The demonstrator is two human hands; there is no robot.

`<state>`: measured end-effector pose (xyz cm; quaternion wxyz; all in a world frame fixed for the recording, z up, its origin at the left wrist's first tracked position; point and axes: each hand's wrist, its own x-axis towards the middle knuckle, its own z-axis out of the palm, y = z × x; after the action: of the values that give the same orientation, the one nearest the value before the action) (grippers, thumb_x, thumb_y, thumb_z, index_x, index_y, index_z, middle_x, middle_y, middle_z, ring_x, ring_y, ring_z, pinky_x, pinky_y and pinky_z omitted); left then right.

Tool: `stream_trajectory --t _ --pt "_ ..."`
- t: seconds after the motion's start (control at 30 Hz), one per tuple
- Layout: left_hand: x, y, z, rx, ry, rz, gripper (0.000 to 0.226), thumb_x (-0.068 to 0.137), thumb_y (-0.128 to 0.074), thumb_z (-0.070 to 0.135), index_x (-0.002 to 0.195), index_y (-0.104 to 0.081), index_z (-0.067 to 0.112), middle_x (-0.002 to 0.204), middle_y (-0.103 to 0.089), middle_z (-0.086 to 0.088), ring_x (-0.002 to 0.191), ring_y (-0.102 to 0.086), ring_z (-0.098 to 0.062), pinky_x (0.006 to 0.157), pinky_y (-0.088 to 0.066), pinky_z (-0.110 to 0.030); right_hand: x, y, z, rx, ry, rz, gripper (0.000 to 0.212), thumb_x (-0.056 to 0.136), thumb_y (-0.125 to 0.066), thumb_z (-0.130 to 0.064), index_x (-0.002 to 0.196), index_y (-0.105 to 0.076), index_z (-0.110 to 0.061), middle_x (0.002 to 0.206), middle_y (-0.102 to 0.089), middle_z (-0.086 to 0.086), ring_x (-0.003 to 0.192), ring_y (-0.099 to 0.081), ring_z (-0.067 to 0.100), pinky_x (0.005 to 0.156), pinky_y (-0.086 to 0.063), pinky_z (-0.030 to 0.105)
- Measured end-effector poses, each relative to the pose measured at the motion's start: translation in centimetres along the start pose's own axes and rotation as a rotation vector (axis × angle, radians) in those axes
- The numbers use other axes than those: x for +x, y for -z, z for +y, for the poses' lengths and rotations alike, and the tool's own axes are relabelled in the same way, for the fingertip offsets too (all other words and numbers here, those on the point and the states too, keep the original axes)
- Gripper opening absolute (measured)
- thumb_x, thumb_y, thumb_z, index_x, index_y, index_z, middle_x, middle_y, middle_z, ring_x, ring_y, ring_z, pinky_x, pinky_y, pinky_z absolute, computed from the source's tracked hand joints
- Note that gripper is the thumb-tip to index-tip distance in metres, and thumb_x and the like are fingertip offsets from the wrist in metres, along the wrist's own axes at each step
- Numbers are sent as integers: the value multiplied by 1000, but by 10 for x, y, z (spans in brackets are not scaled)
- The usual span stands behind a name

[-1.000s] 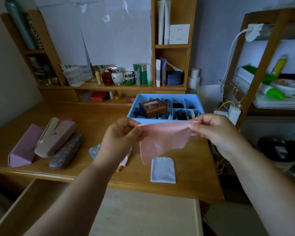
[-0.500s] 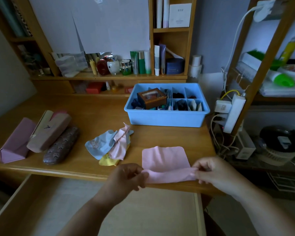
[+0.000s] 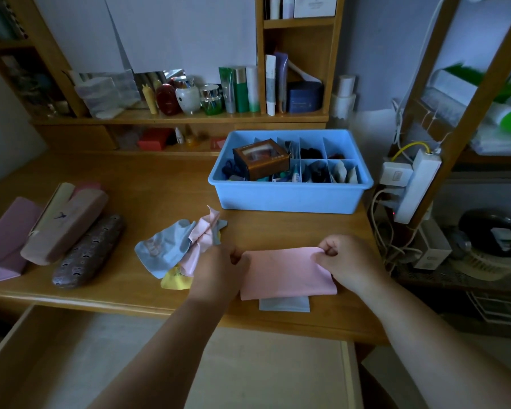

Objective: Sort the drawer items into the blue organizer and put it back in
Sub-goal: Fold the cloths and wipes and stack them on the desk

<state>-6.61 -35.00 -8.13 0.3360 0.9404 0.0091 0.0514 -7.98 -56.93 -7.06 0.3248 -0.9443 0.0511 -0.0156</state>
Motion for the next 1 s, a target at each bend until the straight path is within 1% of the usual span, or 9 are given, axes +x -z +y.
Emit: stream_trajectory --t 0.27,0.37,0.43,0.5,0.6,0.73,0.83,0.93,1.0 --pt "3 -8 0 137 -35 47 18 90 -54 27 77 -57 15 64 -54 4 66 -55 -19 54 -34 -25 2 -7 -2 -153 -31 56 15 89 -58 -27 73 -57 -26 66 -57 -8 62 -54 10 47 -31 23" --pt "3 -9 7 222 -54 42 14 92 -51 27 94 -56 14 81 -64 -2 77 -60 -20 57 -36 -23 0 -9 -4 -173 -34 97 8 89 -60 -30 95 -57 -26 79 -55 -12 70 -53 11 50 -32 22" --pt "-1 -5 10 162 -47 48 17 91 -54 24 106 -51 17 82 -62 0 74 -59 -16 55 -36 -22 -7 -6 -2 -97 -5 174 23 87 -64 -28 108 -56 -25 84 -49 -14 71 -50 8 53 -34 20" --pt "-11 5 7 41 -139 106 21 87 -61 18 107 -54 19 77 -52 10 67 -52 -4 52 -34 -12 -18 2 5 9 158 238 18 84 -67 -19 101 -62 -20 83 -49 -14 72 -51 6 59 -43 22" --pt "-31 19 -8 -63 -449 84 13 80 -69 10 90 -65 18 82 -55 15 77 -53 3 65 -41 -6 -37 11 21 62 375 95 10 78 -73 -14 87 -71 -19 88 -60 -13 84 -59 2 75 -47 18" --pt "-47 18 -21 -69 -570 -94 12 75 -76 13 85 -71 15 87 -65 8 84 -61 -6 76 -50 -23 -54 9 31 -20 403 -57 24 76 -77 -26 99 -73 -21 100 -60 -19 96 -54 -5 83 -34 2" --pt "-49 15 -20 -31 -573 -46 10 75 -74 9 84 -72 13 85 -68 6 81 -63 -10 74 -49 -22 -57 6 27 -88 461 34 14 80 -74 -18 93 -74 -16 95 -64 -12 89 -59 3 78 -39 6" --pt "-48 15 -19 99 -653 -28 5 81 -65 13 81 -70 14 82 -68 4 75 -64 -14 66 -47 -22 -59 6 22 -224 595 104 5 78 -75 -11 81 -74 -15 84 -67 -6 76 -65 11 67 -52 22" --pt "-49 16 -22 147 -687 -9 17 86 -55 21 82 -70 14 83 -69 2 75 -65 -15 66 -49 -26 -60 8 23 -265 634 118 7 77 -75 -8 78 -72 -14 82 -68 -5 73 -66 12 63 -55 26"
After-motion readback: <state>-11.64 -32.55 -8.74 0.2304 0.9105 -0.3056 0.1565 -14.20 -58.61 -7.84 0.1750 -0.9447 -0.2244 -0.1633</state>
